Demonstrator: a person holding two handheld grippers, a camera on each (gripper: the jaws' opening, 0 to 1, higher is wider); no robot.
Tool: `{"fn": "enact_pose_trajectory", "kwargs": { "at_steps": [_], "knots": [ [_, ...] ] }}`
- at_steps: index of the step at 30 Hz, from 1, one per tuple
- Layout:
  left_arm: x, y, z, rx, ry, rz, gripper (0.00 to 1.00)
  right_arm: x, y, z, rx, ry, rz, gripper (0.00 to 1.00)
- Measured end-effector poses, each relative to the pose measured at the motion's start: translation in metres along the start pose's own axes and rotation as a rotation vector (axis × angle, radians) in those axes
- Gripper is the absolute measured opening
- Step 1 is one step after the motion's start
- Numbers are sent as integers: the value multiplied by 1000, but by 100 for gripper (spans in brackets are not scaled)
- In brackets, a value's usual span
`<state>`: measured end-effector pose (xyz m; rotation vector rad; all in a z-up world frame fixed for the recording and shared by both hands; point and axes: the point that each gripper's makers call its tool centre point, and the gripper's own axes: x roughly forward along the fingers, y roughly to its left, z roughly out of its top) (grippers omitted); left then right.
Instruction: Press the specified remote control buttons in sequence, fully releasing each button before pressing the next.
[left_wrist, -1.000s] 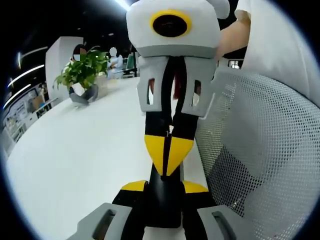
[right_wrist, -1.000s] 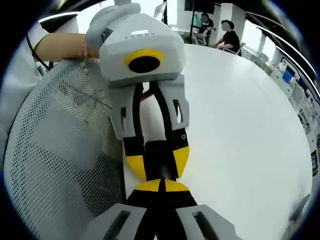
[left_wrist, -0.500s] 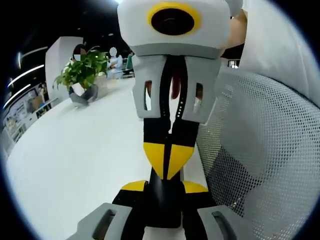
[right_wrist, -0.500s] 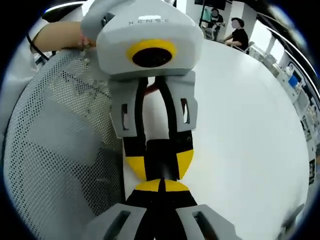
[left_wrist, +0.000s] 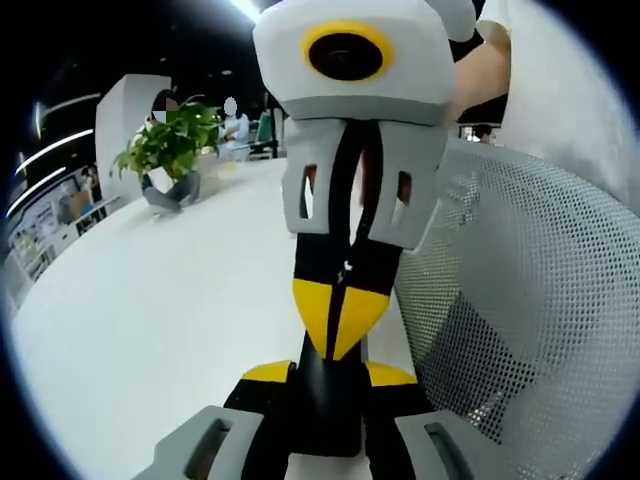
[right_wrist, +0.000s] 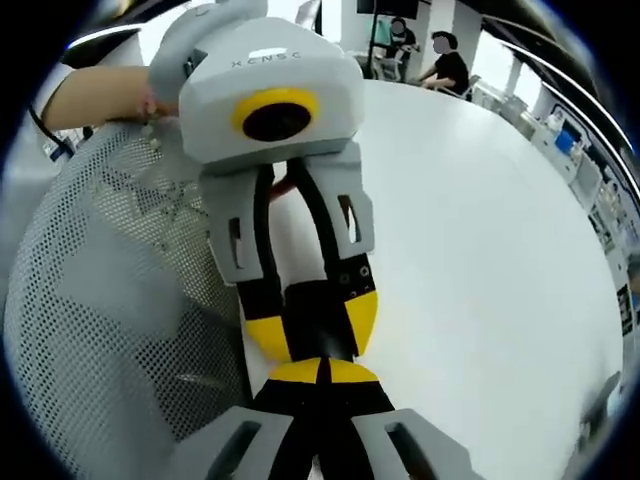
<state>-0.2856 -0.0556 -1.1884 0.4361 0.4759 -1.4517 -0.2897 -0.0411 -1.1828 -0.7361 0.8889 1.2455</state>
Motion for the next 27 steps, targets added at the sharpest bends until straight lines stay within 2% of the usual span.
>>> {"fn": "enact_pose_trajectory", "kwargs": {
  "at_steps": [10,13,20,27],
  "knots": [
    [0,0,3,0,-11,29,25,0,-1,0,27,-16,-55,0],
    [0,1,3,-3,-15,38,26,-1,-2,-1,64,-48,-61,0],
    [-1,4,2,-40,-45,31,27,-2,-3,-1,74,-99,-38,0],
    [0,4,3,-38,-48,44,27,-3,-3,0,138,-200,-54,0]
  ]
}}
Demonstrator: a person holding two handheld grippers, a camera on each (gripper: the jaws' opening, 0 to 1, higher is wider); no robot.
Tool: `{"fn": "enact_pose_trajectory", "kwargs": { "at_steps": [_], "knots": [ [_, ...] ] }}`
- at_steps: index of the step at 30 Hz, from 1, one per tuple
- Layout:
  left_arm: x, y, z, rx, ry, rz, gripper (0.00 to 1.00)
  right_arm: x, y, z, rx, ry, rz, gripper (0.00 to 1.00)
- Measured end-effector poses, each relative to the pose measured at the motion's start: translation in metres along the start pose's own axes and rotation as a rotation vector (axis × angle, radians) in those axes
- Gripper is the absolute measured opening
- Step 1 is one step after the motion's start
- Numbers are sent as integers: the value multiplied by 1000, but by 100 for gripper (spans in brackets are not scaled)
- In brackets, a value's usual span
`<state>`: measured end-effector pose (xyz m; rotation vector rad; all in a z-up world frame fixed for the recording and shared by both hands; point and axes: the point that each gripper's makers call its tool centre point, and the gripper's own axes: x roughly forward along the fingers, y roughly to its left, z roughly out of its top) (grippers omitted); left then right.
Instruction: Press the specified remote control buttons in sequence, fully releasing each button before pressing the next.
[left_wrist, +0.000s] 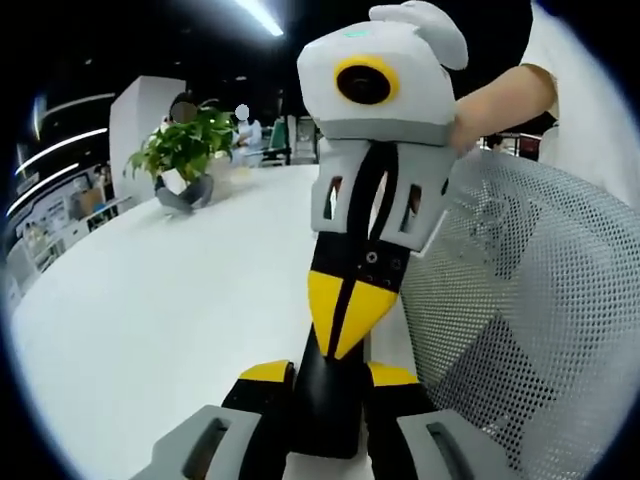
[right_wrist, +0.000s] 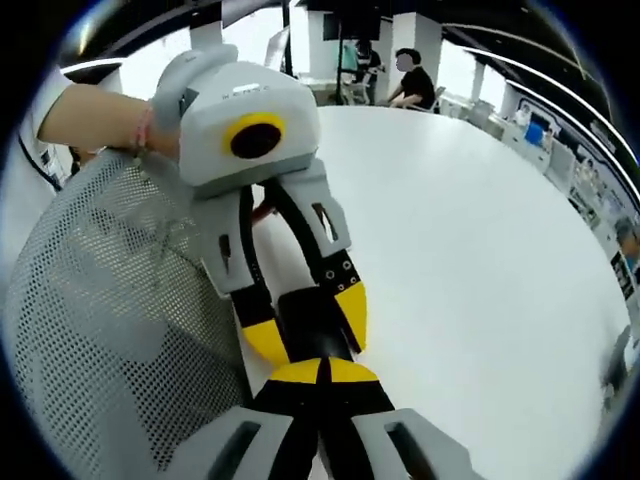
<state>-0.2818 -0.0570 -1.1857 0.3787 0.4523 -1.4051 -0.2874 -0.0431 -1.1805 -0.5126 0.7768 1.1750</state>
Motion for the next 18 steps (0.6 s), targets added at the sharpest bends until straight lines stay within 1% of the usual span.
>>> {"fn": "enact_pose_trajectory", "kwargs": {
  "at_steps": [5,10,13,15,16,18],
  "knots": [
    [0,-1,0,4,2,0,27,0,0,0,44,-36,-5,0],
    [0,-1,0,1,2,3,27,0,1,2,29,-35,0,0],
    [0,-1,0,-6,7,10,27,0,0,2,42,-37,15,0],
    [0,-2,0,-9,23,17,27,1,0,2,56,-37,33,0],
    [0,-1,-1,-11,27,19,27,1,0,3,56,-33,40,0],
    [-1,-3,-1,-6,31,16,26,1,3,2,5,-6,72,0]
  ]
}}
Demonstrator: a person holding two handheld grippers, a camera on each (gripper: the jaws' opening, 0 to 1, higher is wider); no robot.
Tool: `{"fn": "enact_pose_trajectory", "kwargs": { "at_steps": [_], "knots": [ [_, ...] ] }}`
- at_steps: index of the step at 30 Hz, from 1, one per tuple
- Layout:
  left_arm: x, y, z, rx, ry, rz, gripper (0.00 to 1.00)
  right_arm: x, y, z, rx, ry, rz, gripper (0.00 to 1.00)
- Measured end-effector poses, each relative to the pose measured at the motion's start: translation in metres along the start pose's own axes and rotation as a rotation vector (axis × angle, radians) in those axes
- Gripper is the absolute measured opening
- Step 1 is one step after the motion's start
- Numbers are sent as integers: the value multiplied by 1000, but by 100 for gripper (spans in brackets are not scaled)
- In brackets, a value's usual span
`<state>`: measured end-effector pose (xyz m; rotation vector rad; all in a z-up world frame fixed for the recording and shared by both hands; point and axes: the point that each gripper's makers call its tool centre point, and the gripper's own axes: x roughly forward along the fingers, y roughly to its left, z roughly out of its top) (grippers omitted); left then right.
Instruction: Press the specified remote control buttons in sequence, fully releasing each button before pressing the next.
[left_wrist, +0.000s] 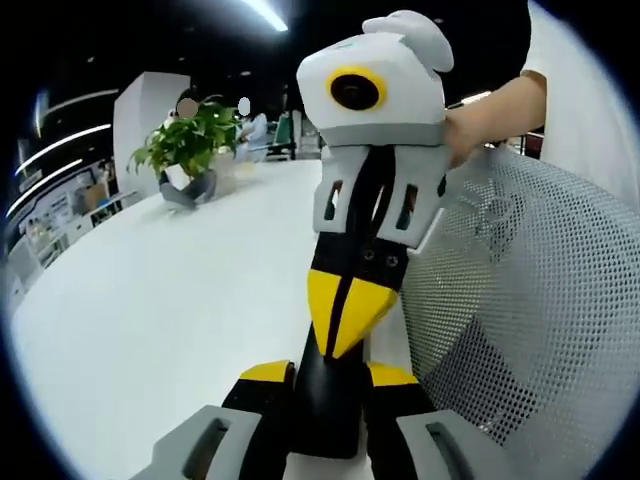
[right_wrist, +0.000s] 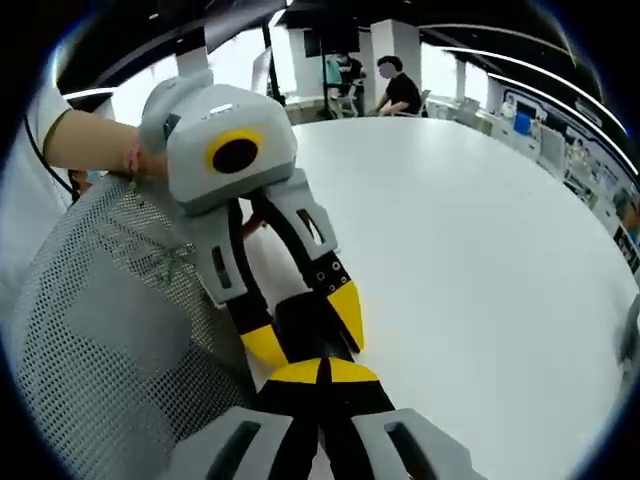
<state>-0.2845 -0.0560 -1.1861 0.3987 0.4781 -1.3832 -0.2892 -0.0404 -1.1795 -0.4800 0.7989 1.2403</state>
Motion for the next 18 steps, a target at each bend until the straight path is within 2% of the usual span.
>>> {"fn": "enact_pose_trajectory", "kwargs": {
  "at_steps": [5,14,18],
  "knots": [
    [0,0,-1,-1,-7,-7,26,0,0,1,-35,34,40,0],
    [0,0,-3,0,-24,-20,26,-1,1,-1,-92,3,69,0],
    [0,0,-3,-8,-32,-26,26,-2,-1,-1,-81,-8,97,0]
  ]
}}
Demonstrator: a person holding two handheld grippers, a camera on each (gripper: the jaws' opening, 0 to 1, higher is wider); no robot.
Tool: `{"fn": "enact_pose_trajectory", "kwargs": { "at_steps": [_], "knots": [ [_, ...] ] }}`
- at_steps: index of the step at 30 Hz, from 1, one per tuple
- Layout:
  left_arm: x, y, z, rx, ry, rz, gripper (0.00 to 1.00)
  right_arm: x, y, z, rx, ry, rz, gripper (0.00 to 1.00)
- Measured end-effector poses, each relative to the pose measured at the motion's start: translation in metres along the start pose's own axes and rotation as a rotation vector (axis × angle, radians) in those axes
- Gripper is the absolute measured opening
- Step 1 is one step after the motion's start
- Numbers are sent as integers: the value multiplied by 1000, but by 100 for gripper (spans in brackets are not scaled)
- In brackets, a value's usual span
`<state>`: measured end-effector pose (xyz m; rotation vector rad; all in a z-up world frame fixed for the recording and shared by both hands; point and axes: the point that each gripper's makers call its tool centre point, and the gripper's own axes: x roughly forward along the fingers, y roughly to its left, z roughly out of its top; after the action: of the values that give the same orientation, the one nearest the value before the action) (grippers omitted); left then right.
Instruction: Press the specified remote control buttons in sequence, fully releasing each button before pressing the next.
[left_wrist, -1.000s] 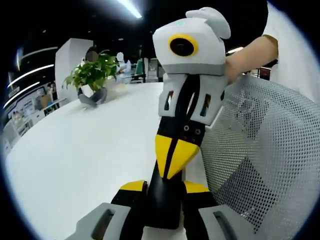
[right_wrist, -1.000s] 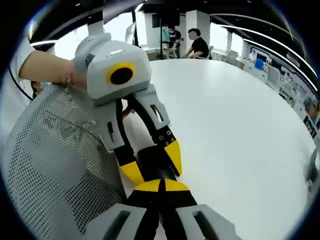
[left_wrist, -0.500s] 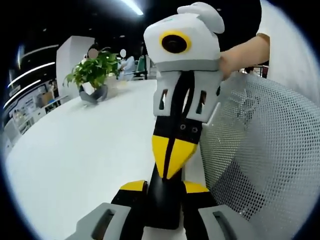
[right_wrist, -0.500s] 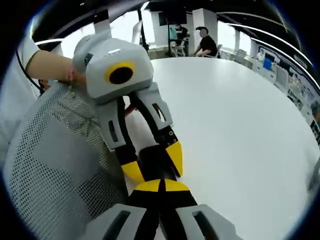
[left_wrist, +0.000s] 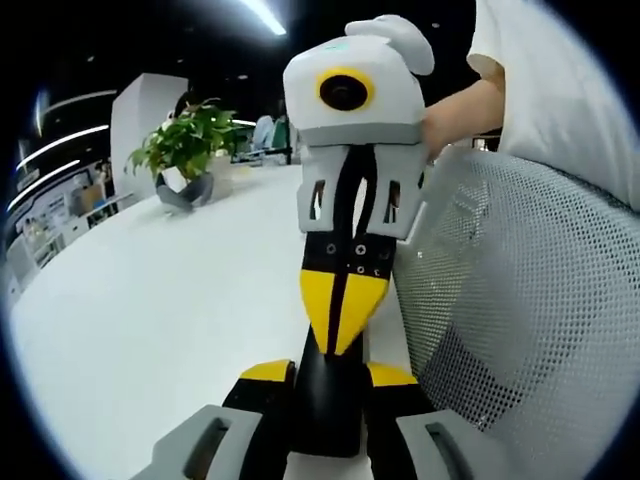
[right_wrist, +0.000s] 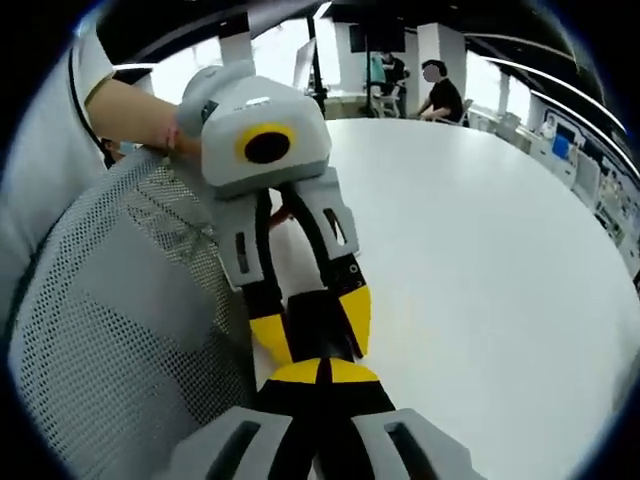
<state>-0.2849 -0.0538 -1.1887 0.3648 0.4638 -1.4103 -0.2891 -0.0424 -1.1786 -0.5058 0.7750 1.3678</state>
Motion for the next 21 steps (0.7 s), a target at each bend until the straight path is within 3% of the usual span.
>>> {"fn": "enact_pose_trajectory", "kwargs": {
  "at_steps": [8,10,16,21],
  "knots": [
    [1,-1,-1,-15,19,22,26,-2,5,0,-11,-5,56,0],
    [1,-1,-1,-14,32,23,26,-5,7,-2,-82,-7,48,6],
    [2,-2,1,4,103,20,26,-18,1,-14,-63,10,11,20],
    [1,-2,-1,17,125,3,25,-16,-5,-33,-84,78,6,30]
  ]
}}
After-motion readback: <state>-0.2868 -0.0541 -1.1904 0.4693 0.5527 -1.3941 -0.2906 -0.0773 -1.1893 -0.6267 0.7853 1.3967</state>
